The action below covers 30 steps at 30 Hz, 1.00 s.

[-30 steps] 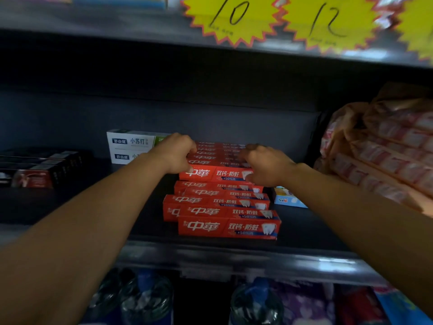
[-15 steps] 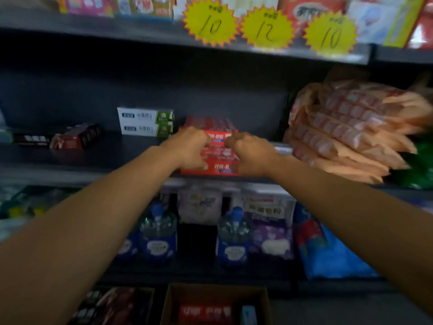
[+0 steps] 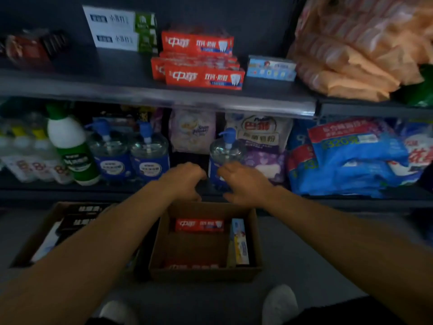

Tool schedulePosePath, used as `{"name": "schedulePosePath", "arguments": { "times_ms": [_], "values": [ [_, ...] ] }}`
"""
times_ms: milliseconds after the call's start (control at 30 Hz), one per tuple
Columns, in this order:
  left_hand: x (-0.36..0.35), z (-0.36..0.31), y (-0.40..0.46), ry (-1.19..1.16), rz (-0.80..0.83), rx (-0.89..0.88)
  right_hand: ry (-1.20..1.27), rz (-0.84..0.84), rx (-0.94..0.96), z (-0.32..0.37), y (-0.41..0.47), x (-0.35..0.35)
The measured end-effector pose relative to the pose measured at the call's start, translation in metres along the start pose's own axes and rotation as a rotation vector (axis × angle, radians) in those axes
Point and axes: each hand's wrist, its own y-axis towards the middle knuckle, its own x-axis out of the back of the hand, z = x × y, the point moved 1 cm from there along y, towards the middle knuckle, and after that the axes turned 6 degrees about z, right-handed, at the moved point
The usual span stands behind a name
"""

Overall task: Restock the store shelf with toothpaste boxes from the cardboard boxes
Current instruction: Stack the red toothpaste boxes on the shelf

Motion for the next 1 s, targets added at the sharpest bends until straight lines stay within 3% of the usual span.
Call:
{"name": "schedulePosePath", "arguments": {
  "times_ms": [267,467,600,1000],
  "values": [
    [-0.1,0.017,0.037,-0.162,0.24,0.011,0.178,0.305,0.007,0.003,0.01,-0.124],
    [-0.165,0.039,0.06,-0.247,0.346,0.087,0.312,0.476,0.007,0.016,0.022,-0.199],
    [-0.196,0.048,0.063,-0.276,0.417,0.04,0.369,0.603,-0.004,0.028,0.022,-0.239],
    [-0.233,0.07,0.081,-0.318,0.474,0.034,0.423,0.833,-0.021,0.037,0.035,-0.297]
  ]
}}
